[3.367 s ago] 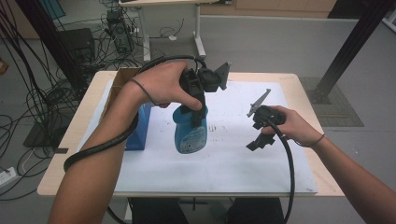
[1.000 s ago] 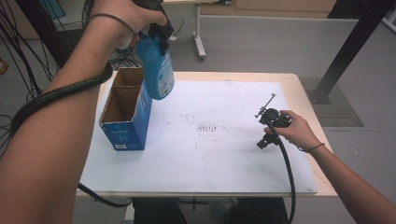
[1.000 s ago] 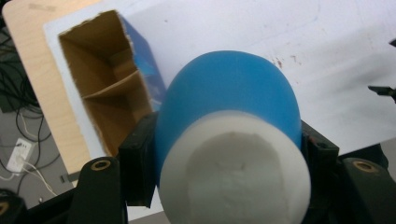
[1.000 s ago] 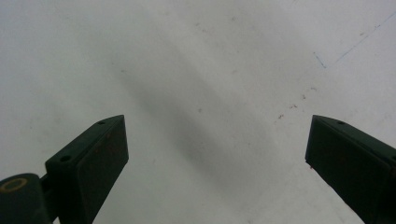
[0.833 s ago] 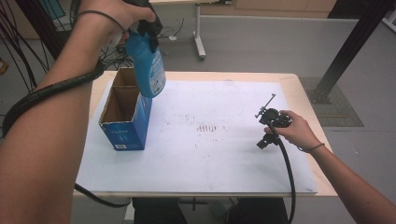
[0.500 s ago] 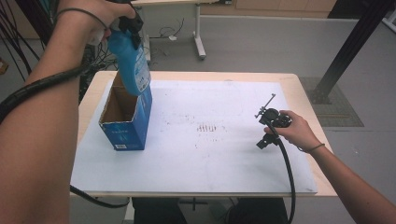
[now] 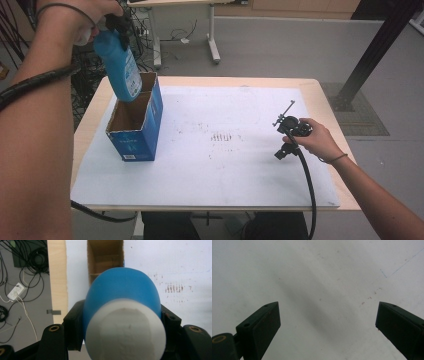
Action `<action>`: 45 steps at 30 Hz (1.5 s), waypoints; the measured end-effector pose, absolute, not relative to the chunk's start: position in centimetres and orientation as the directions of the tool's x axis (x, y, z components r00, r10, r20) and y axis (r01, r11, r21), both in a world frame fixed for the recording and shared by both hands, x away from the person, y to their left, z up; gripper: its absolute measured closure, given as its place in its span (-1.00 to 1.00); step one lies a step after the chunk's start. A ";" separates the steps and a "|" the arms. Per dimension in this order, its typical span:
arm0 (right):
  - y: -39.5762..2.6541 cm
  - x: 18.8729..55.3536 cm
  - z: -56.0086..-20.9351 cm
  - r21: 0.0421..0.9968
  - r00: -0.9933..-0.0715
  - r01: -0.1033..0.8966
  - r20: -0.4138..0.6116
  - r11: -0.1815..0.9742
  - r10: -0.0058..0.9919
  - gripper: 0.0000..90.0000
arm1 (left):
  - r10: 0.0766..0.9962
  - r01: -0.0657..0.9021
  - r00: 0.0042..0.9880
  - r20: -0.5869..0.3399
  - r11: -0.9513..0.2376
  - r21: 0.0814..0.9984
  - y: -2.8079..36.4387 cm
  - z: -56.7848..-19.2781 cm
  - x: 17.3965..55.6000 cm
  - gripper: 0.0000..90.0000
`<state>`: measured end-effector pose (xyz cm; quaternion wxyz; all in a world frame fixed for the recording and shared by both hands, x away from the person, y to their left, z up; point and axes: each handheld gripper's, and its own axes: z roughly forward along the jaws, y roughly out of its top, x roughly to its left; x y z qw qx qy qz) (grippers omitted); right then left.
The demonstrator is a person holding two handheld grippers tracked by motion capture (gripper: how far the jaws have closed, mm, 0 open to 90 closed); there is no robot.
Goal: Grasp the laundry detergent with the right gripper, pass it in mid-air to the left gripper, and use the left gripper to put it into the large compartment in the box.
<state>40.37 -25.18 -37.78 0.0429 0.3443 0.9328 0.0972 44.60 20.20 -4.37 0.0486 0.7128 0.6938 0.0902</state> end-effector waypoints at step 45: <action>-24.8 40.5 -38.4 0.206 -0.758 0.640 0.014 0.740 0.652 -0.88 | 0.998 0.999 0.020 0.055 -0.022 0.047 21.4 -13.7 46.3 -0.17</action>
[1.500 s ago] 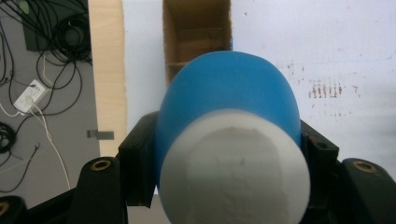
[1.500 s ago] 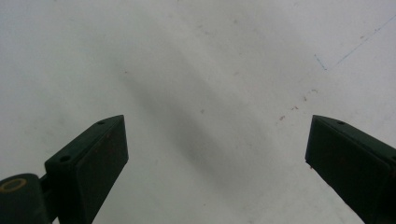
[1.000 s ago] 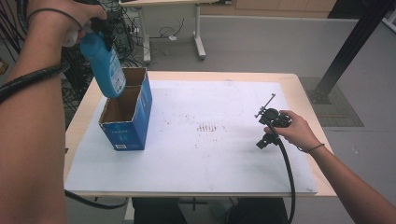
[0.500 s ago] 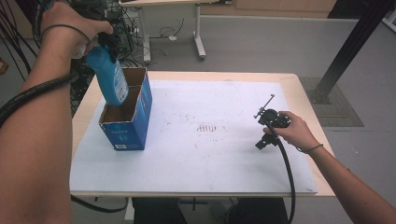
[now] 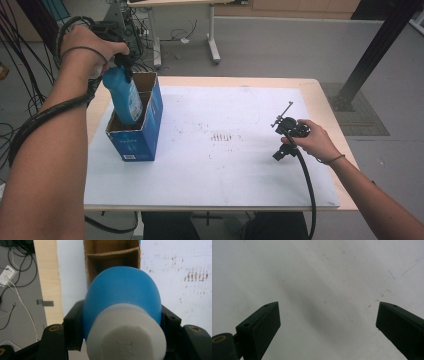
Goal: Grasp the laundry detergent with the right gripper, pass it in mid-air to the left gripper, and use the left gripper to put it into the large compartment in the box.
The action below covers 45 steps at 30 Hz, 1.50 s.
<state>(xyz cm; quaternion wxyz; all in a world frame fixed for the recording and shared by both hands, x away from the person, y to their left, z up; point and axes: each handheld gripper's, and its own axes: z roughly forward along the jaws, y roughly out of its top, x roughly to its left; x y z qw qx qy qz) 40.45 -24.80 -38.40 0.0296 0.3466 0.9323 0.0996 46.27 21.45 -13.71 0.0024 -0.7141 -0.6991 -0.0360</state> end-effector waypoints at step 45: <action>-24.8 40.7 -39.3 0.191 -0.764 0.638 0.035 0.746 0.645 -0.88 | 0.999 0.996 0.008 0.043 -0.004 -0.093 22.0 -23.6 47.4 -0.17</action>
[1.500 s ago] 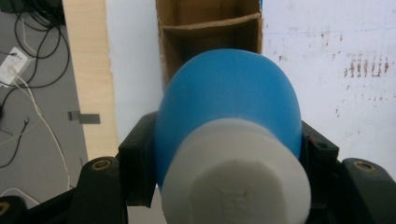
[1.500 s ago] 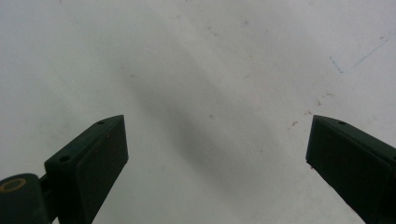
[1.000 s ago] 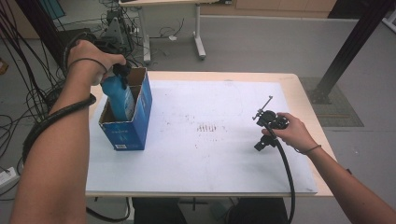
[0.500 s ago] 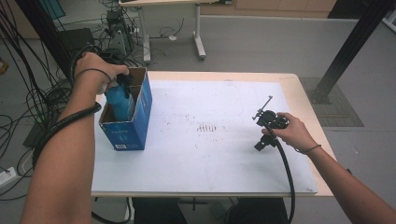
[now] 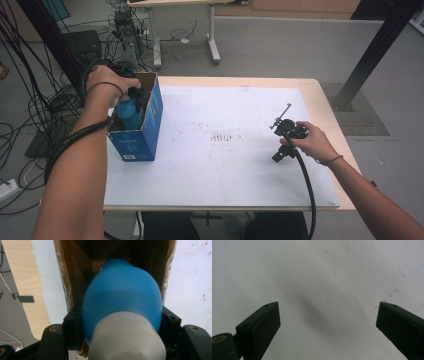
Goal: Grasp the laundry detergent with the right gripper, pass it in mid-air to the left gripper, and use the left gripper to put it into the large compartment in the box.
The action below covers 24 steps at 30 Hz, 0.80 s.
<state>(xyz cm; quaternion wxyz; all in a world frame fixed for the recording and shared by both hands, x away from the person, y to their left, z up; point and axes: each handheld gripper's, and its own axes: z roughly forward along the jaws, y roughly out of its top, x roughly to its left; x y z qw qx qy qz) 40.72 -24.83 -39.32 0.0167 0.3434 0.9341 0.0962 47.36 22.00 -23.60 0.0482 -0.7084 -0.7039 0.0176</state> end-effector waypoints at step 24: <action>-25.4 40.6 -39.7 0.191 -0.757 0.647 0.040 0.739 0.652 -0.88 | 0.999 0.990 -0.001 0.039 0.006 -0.141 22.5 -27.0 47.4 -0.17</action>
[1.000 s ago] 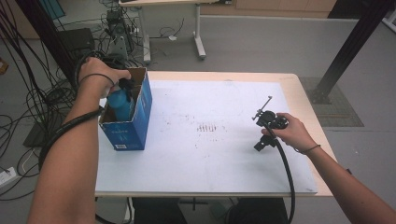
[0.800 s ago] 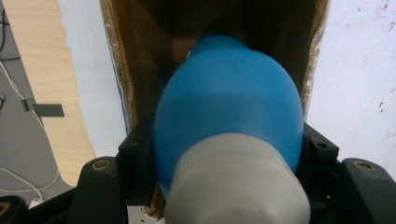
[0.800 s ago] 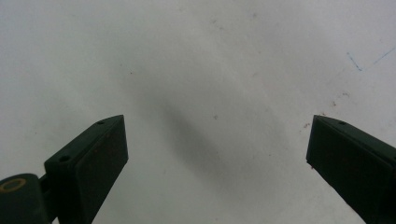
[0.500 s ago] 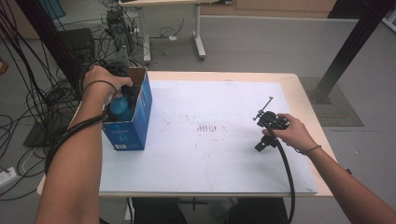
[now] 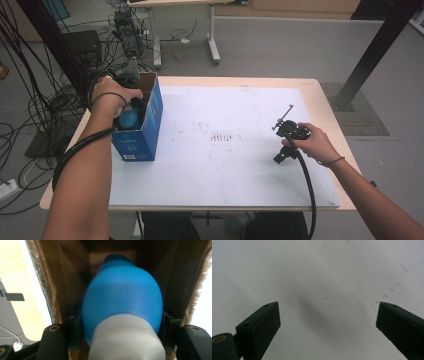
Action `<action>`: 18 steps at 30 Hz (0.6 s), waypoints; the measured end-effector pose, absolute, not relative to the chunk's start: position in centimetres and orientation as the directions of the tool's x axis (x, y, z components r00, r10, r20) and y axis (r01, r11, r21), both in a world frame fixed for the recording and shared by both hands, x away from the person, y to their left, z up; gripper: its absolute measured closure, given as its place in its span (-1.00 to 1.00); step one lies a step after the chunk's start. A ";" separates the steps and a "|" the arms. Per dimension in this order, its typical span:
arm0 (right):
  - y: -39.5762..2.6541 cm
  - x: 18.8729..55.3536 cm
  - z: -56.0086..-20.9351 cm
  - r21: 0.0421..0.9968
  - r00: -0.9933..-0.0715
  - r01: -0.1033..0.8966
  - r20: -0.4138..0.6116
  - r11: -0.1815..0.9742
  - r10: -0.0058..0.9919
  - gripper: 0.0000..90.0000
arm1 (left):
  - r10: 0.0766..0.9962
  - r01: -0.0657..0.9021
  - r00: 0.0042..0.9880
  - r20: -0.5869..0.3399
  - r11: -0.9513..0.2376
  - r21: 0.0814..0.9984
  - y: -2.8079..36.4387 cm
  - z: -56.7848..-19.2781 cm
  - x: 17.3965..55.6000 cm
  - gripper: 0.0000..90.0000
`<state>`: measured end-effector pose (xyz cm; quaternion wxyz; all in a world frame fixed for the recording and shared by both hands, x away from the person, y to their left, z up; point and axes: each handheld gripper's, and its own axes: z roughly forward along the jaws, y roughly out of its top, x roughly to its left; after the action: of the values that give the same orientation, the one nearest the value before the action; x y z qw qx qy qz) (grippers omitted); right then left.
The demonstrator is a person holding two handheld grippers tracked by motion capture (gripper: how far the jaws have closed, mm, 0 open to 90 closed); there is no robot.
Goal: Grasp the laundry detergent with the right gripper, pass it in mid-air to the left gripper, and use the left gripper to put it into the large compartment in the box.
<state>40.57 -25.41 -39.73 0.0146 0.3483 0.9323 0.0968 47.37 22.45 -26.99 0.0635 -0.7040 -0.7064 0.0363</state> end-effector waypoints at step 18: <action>-25.3 40.6 -39.9 0.184 -0.750 0.655 0.045 0.733 0.660 -0.88 | 0.999 0.990 0.002 0.044 0.005 -0.141 22.3 -27.1 47.5 -0.17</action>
<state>40.61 -25.27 -39.89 0.0118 0.3533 0.9307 0.0943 47.52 22.30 -27.10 0.0656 -0.7046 -0.7057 0.0342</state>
